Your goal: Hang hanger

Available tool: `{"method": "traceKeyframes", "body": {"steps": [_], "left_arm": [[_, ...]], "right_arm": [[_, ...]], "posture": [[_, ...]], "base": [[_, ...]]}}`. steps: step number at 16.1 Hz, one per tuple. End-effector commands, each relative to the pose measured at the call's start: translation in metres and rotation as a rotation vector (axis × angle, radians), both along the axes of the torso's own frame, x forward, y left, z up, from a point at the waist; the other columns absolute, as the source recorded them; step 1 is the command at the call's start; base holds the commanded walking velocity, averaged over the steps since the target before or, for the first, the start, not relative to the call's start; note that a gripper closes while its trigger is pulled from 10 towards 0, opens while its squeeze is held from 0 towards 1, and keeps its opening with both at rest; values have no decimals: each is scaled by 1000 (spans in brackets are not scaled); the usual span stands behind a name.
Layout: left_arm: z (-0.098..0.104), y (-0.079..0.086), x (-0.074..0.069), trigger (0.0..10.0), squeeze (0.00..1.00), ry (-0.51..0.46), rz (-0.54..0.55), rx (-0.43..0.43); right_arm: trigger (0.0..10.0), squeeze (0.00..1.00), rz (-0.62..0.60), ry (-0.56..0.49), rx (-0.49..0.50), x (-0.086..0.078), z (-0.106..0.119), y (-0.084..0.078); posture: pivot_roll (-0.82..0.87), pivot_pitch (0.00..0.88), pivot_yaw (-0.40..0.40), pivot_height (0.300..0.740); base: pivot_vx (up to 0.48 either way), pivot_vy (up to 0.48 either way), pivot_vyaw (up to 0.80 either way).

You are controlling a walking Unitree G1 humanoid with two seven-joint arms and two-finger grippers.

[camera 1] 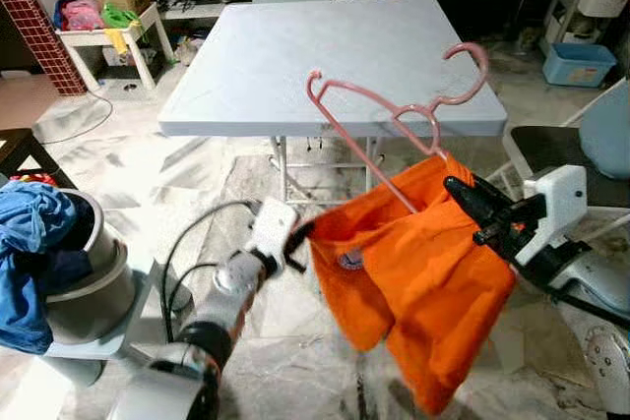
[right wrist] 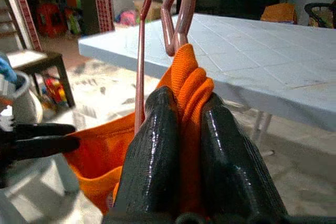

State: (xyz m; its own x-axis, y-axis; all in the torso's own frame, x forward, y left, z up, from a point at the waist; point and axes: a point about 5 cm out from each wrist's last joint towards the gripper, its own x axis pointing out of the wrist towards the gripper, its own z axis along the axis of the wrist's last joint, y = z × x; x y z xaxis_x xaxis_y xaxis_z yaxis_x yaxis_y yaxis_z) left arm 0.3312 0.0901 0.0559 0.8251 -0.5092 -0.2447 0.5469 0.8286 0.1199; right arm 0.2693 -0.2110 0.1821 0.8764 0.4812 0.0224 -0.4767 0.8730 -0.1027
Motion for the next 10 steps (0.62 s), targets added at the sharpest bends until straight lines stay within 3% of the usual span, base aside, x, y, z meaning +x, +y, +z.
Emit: {"method": "traceKeyframes", "body": {"steps": [1, 2, 4, 7, 9, 10], "left_arm": [[-2, -1, -3, 10000, 1000, -17, -59, 51], [-8, -3, -10, 10000, 1000, -8, -107, 69], [-9, -4, -15, 10000, 1000, -32, -165, 70], [-7, -8, -23, 10000, 1000, -60, -239, -22], [-7, -9, -25, 10000, 1000, -74, -276, 30], [-5, -13, -29, 10000, 1000, -119, -359, 70]], "right_arm": [[10000, 0, 21, -45, -76, 3, 7, 2], [10000, 0, 45, -41, -153, 4, 3, 3], [10000, 0, 87, -37, -181, 4, 2, 7], [10000, 0, 29, -22, -220, 16, -14, 16], [10000, 0, 7, -12, -221, 19, -20, 17], [10000, 0, 8, -17, -247, 22, -28, 22]], "posture": [[-150, 12, 61, 740], [-150, 11, 61, 740], [-153, 18, 57, 740], [-150, 26, 51, 740], [-147, 28, 51, 740], [-136, 25, 48, 740]], "base": [[0, 0, 0], [0, 0, 0], [0, 0, 0], [0, 0, 0], [0, 0, 0], [0, 0, 0]]}}
